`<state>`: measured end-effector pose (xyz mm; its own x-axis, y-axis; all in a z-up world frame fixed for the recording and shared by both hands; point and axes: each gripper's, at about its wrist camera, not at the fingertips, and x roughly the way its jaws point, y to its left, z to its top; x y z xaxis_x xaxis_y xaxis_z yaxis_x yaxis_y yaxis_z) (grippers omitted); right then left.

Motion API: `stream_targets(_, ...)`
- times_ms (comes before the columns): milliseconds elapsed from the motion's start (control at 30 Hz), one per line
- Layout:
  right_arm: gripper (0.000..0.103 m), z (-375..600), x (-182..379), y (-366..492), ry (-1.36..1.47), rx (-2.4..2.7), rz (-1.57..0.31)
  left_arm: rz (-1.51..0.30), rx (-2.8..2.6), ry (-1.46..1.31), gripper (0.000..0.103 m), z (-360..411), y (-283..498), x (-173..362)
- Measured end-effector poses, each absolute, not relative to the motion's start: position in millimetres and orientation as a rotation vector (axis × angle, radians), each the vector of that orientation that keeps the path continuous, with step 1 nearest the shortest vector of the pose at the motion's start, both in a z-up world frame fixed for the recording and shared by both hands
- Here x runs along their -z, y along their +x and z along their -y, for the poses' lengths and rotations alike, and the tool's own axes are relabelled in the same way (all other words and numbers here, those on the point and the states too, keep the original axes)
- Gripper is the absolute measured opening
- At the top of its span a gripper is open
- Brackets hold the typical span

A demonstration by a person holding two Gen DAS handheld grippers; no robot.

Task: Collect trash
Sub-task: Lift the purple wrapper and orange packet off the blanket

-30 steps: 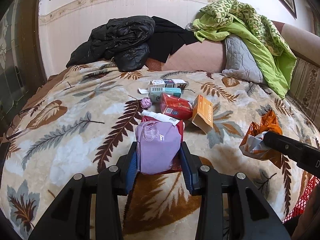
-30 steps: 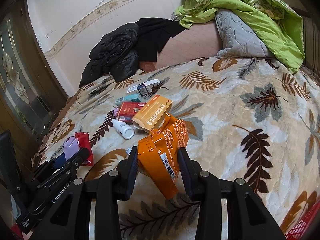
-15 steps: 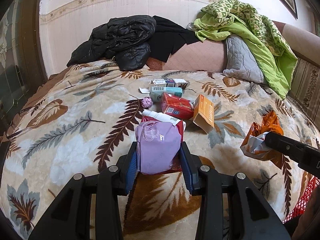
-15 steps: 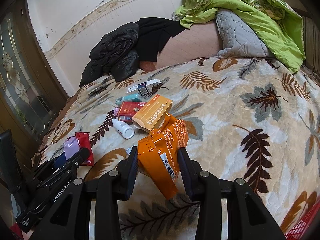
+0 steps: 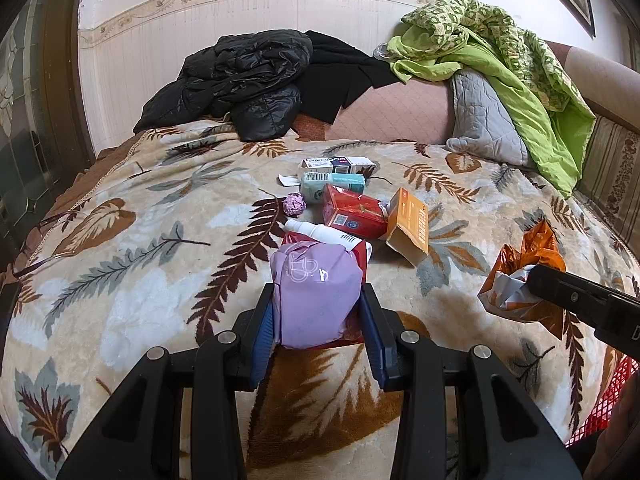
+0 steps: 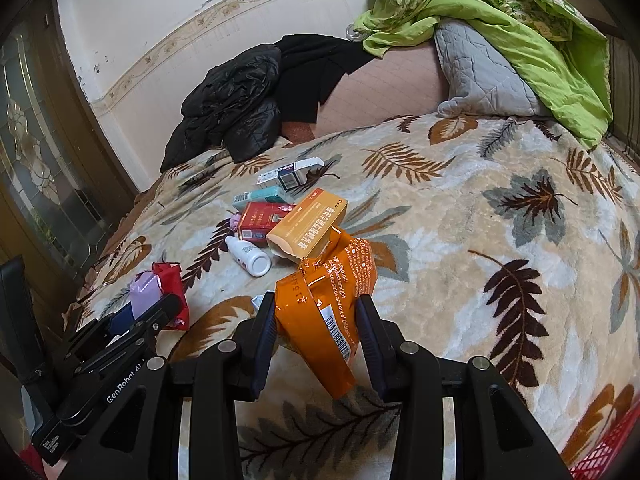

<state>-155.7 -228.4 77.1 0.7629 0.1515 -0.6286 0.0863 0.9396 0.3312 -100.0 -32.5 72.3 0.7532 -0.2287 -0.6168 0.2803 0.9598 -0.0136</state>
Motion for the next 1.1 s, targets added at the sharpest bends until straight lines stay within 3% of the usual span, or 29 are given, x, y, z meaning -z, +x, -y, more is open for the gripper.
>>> stream_targets(1100, 0.043, 233.8, -79.6, -162.0, 0.371, -0.029, -0.695, -0.649, 0.313, 0.062, 0.039, 35.4, -104.2, -73.6)
